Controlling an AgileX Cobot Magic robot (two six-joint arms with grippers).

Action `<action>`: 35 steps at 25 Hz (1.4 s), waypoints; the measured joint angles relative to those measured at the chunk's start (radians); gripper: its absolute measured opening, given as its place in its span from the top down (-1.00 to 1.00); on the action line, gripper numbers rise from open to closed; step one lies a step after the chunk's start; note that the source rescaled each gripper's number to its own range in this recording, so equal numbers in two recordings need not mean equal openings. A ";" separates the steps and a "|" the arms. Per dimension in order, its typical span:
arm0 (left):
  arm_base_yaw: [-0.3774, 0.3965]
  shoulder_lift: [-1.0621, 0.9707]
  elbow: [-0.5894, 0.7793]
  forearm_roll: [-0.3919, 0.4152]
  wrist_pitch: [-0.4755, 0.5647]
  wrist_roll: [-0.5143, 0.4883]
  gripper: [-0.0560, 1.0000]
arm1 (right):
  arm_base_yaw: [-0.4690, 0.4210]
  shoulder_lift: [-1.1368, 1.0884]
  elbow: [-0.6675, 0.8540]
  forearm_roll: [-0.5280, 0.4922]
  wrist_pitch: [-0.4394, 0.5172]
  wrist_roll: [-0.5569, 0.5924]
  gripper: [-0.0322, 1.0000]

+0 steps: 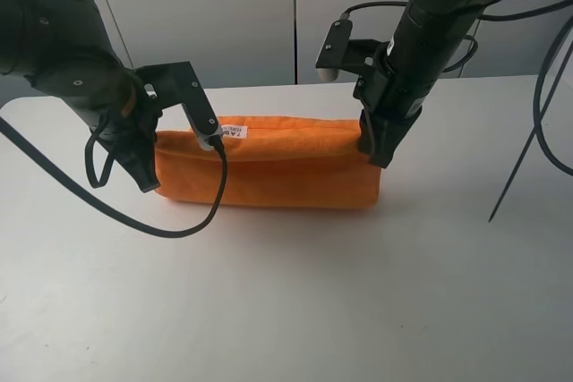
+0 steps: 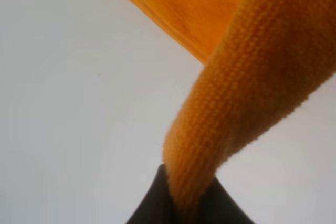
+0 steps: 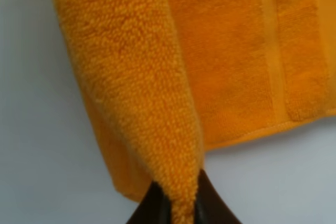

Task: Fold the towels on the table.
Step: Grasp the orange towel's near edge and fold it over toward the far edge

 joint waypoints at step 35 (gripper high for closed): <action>0.138 0.187 -0.102 0.377 -0.230 -0.356 0.89 | -0.023 0.121 -0.002 -0.222 -0.302 0.075 0.94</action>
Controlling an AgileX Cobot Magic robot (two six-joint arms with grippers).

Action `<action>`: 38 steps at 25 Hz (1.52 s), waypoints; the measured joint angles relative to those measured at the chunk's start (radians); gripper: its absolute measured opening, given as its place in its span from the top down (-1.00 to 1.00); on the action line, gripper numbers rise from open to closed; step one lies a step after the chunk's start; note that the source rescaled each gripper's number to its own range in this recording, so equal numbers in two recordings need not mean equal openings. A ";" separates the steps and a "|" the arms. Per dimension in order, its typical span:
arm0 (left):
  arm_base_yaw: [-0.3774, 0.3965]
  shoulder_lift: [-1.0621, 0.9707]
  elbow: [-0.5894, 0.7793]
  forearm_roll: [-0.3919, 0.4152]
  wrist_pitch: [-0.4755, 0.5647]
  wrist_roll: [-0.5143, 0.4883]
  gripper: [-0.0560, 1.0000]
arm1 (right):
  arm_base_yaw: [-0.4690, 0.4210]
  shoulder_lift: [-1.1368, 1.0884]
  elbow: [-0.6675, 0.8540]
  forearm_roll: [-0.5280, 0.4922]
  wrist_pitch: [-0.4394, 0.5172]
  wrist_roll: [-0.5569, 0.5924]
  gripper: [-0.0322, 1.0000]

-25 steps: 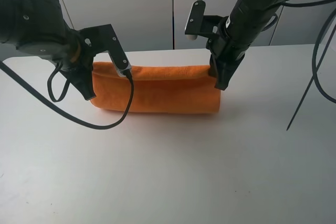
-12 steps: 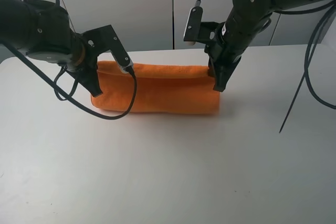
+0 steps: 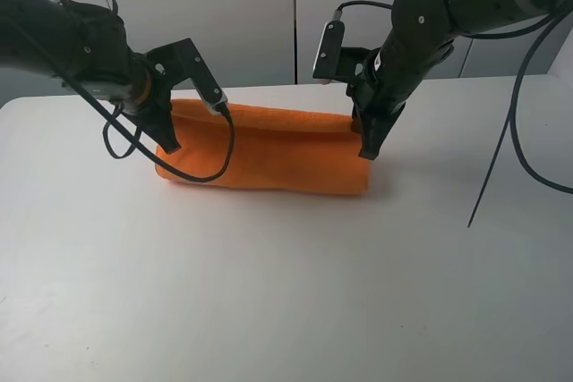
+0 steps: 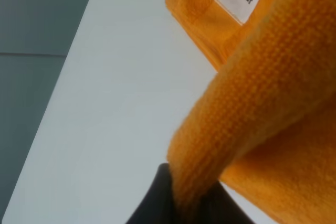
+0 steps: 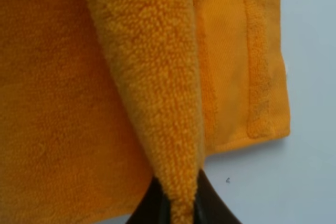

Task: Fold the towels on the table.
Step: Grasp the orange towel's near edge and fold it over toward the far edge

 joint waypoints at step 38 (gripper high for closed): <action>0.000 0.152 -0.032 0.427 0.015 -0.508 0.89 | 0.000 0.072 -0.008 -0.297 -0.146 0.247 0.94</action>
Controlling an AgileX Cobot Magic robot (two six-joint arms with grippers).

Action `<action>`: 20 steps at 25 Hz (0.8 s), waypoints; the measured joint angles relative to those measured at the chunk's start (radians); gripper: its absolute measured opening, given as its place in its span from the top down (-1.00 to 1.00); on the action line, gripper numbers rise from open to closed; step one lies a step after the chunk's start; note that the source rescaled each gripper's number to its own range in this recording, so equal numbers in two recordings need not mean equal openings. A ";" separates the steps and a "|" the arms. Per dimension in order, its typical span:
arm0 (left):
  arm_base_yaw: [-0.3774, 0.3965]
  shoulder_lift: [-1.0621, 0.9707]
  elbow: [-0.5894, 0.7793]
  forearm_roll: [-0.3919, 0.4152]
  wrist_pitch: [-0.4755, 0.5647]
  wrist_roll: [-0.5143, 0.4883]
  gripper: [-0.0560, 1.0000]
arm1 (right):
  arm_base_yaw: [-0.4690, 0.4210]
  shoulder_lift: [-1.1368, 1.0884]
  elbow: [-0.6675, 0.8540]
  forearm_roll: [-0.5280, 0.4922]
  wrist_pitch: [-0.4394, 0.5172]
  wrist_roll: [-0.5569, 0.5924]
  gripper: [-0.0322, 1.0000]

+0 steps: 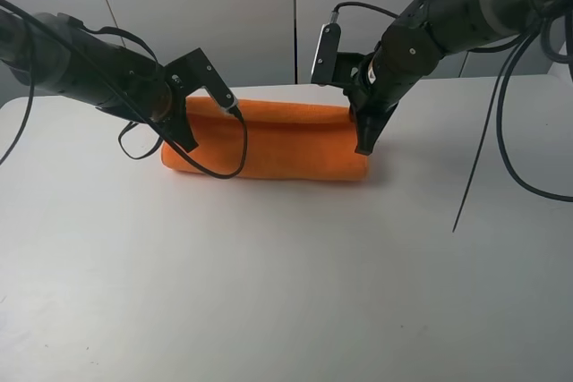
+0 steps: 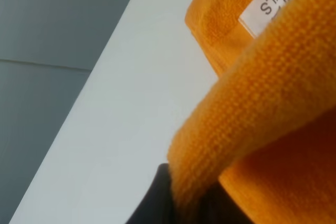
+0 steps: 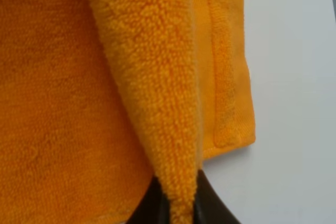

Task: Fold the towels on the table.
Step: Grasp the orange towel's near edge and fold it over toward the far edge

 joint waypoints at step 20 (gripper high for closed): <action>0.002 -0.006 -0.013 -0.020 0.118 -0.039 -1.00 | -0.004 -0.008 0.000 -0.047 0.066 0.160 -1.00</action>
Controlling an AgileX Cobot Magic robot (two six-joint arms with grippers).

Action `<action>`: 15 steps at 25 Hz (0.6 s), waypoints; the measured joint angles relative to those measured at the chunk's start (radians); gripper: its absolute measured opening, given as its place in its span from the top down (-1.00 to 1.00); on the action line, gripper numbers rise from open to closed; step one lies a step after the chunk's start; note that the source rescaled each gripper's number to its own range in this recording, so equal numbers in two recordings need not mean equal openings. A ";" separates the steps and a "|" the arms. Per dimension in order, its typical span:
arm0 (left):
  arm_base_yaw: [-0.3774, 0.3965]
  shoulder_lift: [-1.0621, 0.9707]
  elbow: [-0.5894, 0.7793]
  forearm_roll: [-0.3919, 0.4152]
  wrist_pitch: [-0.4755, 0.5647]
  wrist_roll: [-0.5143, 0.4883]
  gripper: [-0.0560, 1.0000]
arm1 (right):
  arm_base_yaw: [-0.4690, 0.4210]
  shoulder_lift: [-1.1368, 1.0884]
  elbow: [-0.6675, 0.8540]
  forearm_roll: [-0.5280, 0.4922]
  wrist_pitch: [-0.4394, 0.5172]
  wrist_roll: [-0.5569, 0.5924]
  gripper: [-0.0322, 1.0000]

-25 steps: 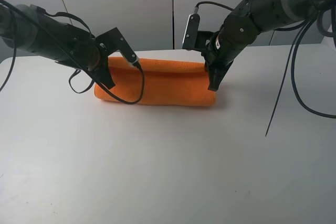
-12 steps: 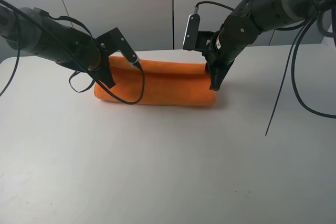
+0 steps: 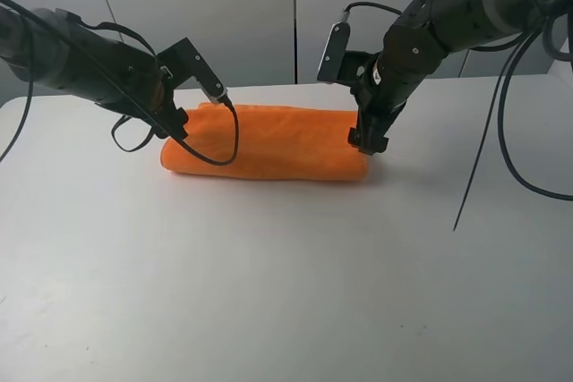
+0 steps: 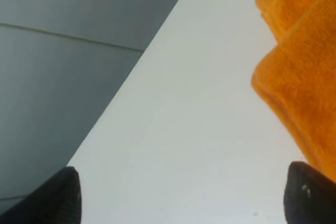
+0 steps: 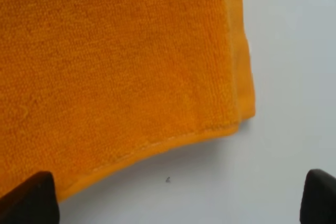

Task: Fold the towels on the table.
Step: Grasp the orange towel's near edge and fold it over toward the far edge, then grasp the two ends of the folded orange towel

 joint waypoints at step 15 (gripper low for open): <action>0.091 -0.164 -0.043 -0.961 -0.181 0.498 -1.00 | -0.202 -0.203 -0.002 0.657 0.181 0.015 -1.00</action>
